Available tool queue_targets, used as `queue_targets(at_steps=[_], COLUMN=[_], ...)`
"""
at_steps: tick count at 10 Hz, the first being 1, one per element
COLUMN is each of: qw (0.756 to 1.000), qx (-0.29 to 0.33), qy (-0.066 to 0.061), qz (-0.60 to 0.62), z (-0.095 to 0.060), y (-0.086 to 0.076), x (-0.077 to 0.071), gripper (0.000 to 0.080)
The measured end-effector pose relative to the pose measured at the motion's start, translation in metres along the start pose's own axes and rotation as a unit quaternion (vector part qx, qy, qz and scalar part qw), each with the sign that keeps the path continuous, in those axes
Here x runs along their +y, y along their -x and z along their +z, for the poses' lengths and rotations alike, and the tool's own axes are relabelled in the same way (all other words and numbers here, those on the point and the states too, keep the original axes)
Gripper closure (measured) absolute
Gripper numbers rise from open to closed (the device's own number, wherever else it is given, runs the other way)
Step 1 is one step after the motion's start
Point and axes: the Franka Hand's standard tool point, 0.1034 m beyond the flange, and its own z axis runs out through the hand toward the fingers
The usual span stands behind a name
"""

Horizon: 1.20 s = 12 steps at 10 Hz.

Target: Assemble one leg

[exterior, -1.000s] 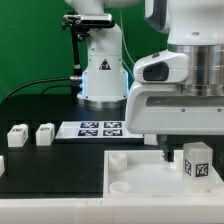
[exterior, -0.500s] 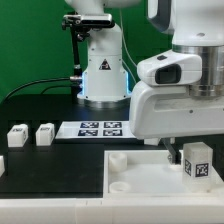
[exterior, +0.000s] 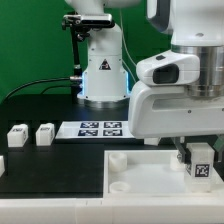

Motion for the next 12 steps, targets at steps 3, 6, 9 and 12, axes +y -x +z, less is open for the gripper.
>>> queue_targets(at_steps=[3,6,9,12], qw=[0.984,0.953,0.932,0.932], qx=[0.000,-0.001,0.006,0.006], qy=[0.002,0.021,0.035,0.035], qz=[0.177,0.301,0.362,0.362], z=[0.000,-0.001,-0.002,-0.001], y=[0.000,0.001,0.002,0.002], x=[0.003,0.021,0.033,0.033], gripper=[0.0508,0.0498,0.0490,0.0204])
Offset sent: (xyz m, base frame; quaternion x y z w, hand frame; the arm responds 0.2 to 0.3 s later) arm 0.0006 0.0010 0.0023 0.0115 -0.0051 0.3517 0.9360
